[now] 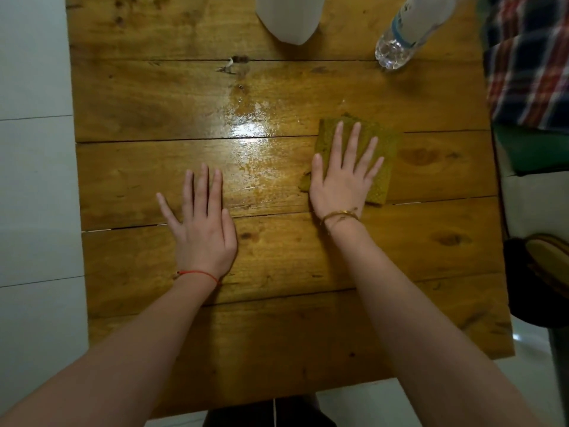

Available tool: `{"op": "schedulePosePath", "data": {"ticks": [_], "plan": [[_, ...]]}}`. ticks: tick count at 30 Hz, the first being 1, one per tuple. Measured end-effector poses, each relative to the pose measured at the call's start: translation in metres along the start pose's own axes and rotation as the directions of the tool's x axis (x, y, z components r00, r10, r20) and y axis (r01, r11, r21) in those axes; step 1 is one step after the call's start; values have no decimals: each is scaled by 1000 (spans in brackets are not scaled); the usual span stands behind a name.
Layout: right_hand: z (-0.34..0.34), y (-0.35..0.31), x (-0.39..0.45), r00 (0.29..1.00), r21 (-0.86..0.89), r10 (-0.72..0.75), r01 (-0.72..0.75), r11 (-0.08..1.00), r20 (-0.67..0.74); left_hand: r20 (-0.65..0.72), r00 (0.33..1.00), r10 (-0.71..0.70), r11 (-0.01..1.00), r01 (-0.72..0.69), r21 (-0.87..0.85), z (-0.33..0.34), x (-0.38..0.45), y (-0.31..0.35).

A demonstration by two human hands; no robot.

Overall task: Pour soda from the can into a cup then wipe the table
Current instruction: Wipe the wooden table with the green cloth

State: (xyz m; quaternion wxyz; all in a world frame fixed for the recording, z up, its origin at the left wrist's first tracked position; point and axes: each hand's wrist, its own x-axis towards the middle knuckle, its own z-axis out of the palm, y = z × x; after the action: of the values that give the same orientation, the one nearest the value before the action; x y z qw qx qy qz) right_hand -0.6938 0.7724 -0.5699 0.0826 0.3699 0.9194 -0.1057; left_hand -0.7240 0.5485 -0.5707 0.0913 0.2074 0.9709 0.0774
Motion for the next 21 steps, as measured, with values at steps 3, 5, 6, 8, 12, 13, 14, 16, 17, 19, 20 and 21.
{"op": "schedulePosePath", "data": {"ticks": [3,5,6,8,12,13,14,16,17,19,20,21], "plan": [[9,-31,-26,976,-10,-219,219,976,15,-7,1000,13,1000,-13,-10,1,0,-1],[16,-38,-56,946,-20,-322,323,946,33,-14,1000,17,1000,-17,-22,2,0,-2],[18,-36,-72,933,-19,-356,357,934,49,-17,1000,18,999,-19,-27,2,0,-2],[19,-21,-101,897,-13,-432,435,900,90,-19,1000,21,999,-22,-39,1,0,-2],[15,48,-121,906,-37,-409,414,909,108,-22,999,44,996,-46,-76,2,-1,-6],[13,62,-117,943,-39,-321,325,945,92,-18,999,48,996,-49,-68,3,-1,-7],[12,71,-111,973,-25,-217,219,975,76,-11,999,49,997,-50,-60,3,-1,-8],[10,69,-96,998,31,-31,29,999,59,1,999,54,996,-54,-64,1,-3,-7],[10,60,-91,998,47,35,-37,998,46,6,998,56,996,-55,-73,0,-6,-6],[13,36,-91,996,38,90,-91,995,31,5,999,50,995,-49,-84,-2,-21,-4],[15,24,-96,998,23,54,-55,998,35,-1,999,42,996,-41,-85,-2,-30,-4],[18,14,-106,999,3,-21,21,1000,43,-7,999,31,996,-32,-89,-1,-41,-4]]}}
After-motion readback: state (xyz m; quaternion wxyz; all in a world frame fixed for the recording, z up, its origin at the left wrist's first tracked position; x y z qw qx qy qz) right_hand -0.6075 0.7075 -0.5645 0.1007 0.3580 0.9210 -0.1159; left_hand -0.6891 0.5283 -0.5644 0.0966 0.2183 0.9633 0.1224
